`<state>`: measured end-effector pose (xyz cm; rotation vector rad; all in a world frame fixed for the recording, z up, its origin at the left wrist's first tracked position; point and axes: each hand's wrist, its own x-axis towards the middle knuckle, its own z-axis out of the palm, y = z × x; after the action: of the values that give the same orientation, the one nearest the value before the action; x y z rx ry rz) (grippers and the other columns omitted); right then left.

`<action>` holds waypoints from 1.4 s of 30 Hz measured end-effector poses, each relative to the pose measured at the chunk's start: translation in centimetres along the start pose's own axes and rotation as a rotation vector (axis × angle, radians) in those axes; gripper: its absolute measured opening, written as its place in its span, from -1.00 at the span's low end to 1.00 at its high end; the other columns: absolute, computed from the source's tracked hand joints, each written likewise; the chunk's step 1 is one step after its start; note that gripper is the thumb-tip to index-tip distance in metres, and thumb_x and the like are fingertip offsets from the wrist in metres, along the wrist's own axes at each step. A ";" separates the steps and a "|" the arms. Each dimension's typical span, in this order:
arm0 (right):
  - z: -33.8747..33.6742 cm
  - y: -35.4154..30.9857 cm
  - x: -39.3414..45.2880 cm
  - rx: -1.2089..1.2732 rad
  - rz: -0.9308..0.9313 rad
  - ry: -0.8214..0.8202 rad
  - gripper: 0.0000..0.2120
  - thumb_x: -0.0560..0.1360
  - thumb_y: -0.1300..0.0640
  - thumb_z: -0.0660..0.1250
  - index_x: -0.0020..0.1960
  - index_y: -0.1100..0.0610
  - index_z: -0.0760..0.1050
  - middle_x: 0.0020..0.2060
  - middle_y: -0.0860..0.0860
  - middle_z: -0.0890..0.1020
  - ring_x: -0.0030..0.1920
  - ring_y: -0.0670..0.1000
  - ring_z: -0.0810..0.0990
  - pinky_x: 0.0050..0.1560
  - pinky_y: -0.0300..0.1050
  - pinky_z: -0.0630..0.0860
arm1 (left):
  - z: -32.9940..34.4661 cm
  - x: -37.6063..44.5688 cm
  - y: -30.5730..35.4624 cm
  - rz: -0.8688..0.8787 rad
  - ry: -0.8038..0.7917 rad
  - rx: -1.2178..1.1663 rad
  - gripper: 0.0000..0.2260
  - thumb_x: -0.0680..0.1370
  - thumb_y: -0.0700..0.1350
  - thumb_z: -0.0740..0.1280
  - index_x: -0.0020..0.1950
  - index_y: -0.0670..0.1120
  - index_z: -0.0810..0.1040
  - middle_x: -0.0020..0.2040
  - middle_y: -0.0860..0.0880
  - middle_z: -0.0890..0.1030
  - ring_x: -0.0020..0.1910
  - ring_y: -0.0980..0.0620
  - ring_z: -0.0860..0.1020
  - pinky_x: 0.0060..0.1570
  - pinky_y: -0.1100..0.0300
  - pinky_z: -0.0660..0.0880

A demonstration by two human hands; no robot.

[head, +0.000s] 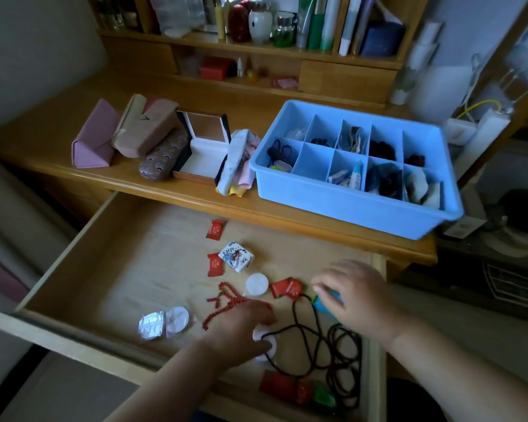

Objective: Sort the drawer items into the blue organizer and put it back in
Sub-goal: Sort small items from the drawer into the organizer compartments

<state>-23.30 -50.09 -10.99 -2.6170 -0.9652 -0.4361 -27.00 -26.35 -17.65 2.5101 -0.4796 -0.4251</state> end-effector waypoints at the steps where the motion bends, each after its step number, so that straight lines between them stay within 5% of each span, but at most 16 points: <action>1: 1.1 -0.3 -1.5 0.017 0.060 -0.126 -0.92 0.41 0.10 0.34 -0.14 0.06 0.59 -0.25 -0.03 0.60 -0.22 0.05 0.59 -0.24 -0.13 0.49 | 0.6 0.1 0.1 0.029 -0.055 0.090 -0.66 0.45 0.02 0.37 0.23 0.08 0.54 0.24 0.15 0.47 0.20 0.14 0.46 0.14 0.28 0.40; 4: 3.6 0.1 -4.2 -0.100 0.369 -0.501 -0.62 0.46 -0.06 0.30 0.24 -0.01 0.45 0.15 -0.04 0.49 0.14 0.04 0.52 0.10 -0.08 0.44 | 1.5 0.5 0.6 -0.002 -0.181 0.301 -0.63 0.46 0.01 0.35 0.25 0.05 0.46 0.25 0.04 0.41 0.18 0.01 0.47 0.06 0.16 0.45; 7: 5.0 0.3 -4.8 -0.304 0.439 -0.682 -0.39 0.46 -0.11 0.29 0.44 -0.01 0.19 0.27 0.01 0.38 0.24 0.09 0.43 0.19 -0.01 0.36 | 1.1 0.6 0.2 -0.175 -0.061 0.239 -0.78 0.49 -0.04 0.29 0.14 0.06 0.50 0.13 0.05 0.57 0.11 0.00 0.55 0.02 0.16 0.49; 11: 5.9 0.3 -4.2 -0.352 0.459 -0.686 -0.35 0.44 0.14 0.31 0.44 -0.01 0.12 0.23 0.02 0.41 0.17 0.09 0.48 0.01 -0.06 0.42 | 0.7 0.3 -1.3 -0.357 -0.026 0.009 -0.74 0.55 -0.02 0.25 0.23 0.14 0.54 0.21 0.14 0.57 0.19 0.09 0.51 0.22 0.21 0.43; 15: 5.7 0.9 -3.2 -0.270 0.481 -0.721 -0.50 0.42 0.14 0.35 0.32 -0.02 0.29 0.21 0.00 0.45 0.19 0.07 0.47 0.09 -0.07 0.41 | 0.3 0.1 -1.3 -0.421 -0.014 0.141 -0.75 0.55 0.04 0.21 0.19 0.06 0.53 0.13 0.02 0.60 0.09 -0.02 0.55 0.05 0.15 0.49; 18: 5.4 1.0 -3.1 -0.164 0.482 -0.785 -0.57 0.40 0.08 0.37 0.23 -0.03 0.35 0.16 -0.02 0.47 0.16 0.08 0.49 0.03 -0.07 0.42 | 0.1 0.0 0.2 -0.267 0.103 0.190 -0.77 0.52 -0.03 0.26 0.17 0.01 0.49 0.10 0.04 0.56 0.05 0.02 0.55 -0.07 0.19 0.46; 21: 5.3 0.8 -3.2 -0.056 0.478 -0.879 -0.60 0.36 0.00 0.40 0.14 -0.07 0.36 0.11 -0.05 0.50 0.08 0.06 0.53 -0.06 -0.09 0.44 | 0.5 0.0 2.1 -0.058 -0.069 0.020 -0.79 0.49 -0.12 0.33 0.11 0.03 0.59 0.04 0.07 0.62 -0.02 0.12 0.56 -0.05 0.31 0.46; 24: 5.5 0.5 -3.3 0.069 0.527 -0.863 -0.61 0.33 -0.02 0.41 0.10 -0.09 0.37 0.09 -0.08 0.51 0.04 0.03 0.53 -0.09 -0.13 0.42 | 2.1 0.0 3.7 -0.026 -0.404 -0.069 -0.74 0.46 0.00 0.41 0.14 0.06 0.60 0.04 0.07 0.62 0.00 0.12 0.55 -0.02 0.31 0.44; 26: 5.6 0.4 -3.3 0.114 0.573 -0.795 -0.59 0.32 -0.03 0.41 0.12 -0.10 0.38 0.09 -0.10 0.52 0.04 0.01 0.54 -0.09 -0.15 0.42 | 3.2 0.1 4.5 -0.009 -0.479 -0.024 -0.69 0.44 0.07 0.41 0.17 0.09 0.56 0.07 0.07 0.59 0.03 0.10 0.53 -0.01 0.29 0.43; 33: 5.5 0.9 -2.9 0.182 0.657 -0.686 -0.48 0.32 0.00 0.43 0.25 -0.07 0.38 0.15 -0.07 0.49 0.08 0.01 0.53 0.02 -0.17 0.45 | 3.7 0.5 5.6 0.036 -0.533 0.188 -0.74 0.49 0.02 0.35 0.12 -0.07 0.62 0.10 -0.10 0.56 0.09 -0.10 0.52 0.06 0.07 0.47; 38: 5.9 0.9 -3.6 0.073 0.600 -0.665 -0.53 0.36 -0.01 0.42 0.22 -0.05 0.37 0.13 -0.08 0.47 0.04 0.03 0.54 -0.01 -0.12 0.47 | 1.2 -0.3 2.2 -0.131 -0.512 0.252 -0.75 0.51 0.01 0.32 0.11 -0.09 0.59 0.10 -0.07 0.57 0.11 -0.07 0.53 0.09 0.10 0.47; 42: 6.1 0.6 -3.4 0.088 0.636 -0.587 -0.57 0.36 -0.06 0.41 0.18 -0.07 0.37 0.09 -0.11 0.51 0.01 0.00 0.56 -0.04 -0.12 0.50 | -0.2 -0.2 1.0 -0.166 -0.415 0.068 -0.82 0.48 -0.08 0.33 0.06 0.00 0.62 0.03 0.03 0.60 0.03 0.08 0.54 0.05 0.24 0.48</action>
<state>-24.33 -50.08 -17.95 -2.8137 -0.2203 0.5371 -27.38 -26.95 -16.84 2.5375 -0.4464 -1.0208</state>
